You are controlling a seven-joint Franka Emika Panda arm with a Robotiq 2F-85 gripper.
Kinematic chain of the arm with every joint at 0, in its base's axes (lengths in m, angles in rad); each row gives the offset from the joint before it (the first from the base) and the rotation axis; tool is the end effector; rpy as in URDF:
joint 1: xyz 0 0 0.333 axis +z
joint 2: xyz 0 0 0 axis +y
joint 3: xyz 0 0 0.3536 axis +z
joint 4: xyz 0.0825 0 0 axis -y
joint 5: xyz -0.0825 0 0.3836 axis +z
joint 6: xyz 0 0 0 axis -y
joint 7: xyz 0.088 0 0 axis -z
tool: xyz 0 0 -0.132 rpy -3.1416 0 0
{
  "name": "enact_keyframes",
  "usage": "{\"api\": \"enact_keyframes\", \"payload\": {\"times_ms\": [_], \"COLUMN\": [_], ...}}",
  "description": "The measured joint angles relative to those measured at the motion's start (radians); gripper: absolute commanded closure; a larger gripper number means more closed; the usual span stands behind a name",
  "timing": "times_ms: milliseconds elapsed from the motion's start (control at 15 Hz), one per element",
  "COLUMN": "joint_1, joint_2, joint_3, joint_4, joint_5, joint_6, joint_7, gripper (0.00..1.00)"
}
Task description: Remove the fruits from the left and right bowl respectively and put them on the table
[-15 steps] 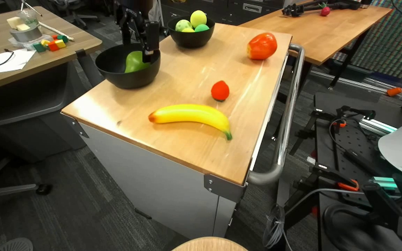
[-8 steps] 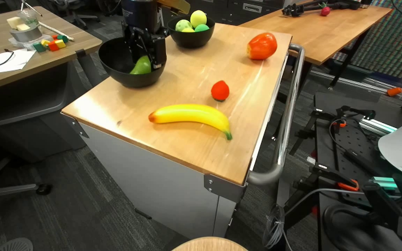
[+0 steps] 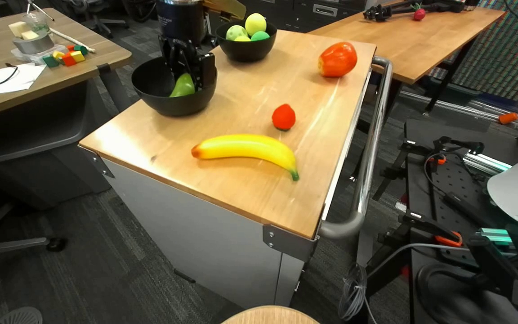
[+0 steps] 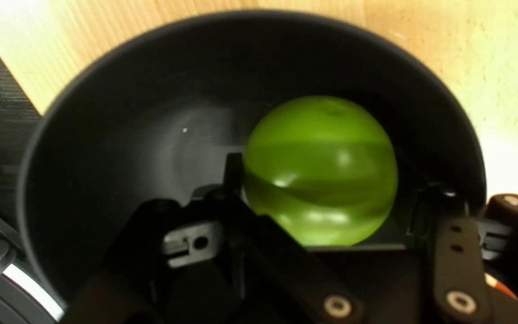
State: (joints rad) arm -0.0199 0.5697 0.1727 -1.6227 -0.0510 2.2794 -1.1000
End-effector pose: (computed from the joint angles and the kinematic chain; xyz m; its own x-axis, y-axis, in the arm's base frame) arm 0.7137 0.0902 0.3109 0.3087 0.9470 0.0889 0.9472 -0.3146 0.0621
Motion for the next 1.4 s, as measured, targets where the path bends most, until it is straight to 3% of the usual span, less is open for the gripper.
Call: {"api": "enact_keyframes", "payload": {"times_ms": [400, 733, 1133, 1400], "joint_1": [0.046, 0.104, 0.154, 0.162], "joint_2": [-0.096, -0.266, -0.472, -0.539], "joint_3": [-0.01, -0.04, -0.031, -0.026], "joint_4": [-0.006, -0.086, -0.387, -0.586], "joint_5": [-0.086, -0.216, -0.246, -0.246], "joint_6": [0.001, -0.007, 0.064, 0.166], "joint_7": [0.044, 0.235, 0.62, 0.79], "gripper": [0.53, 0.53, 0.53, 0.53]}}
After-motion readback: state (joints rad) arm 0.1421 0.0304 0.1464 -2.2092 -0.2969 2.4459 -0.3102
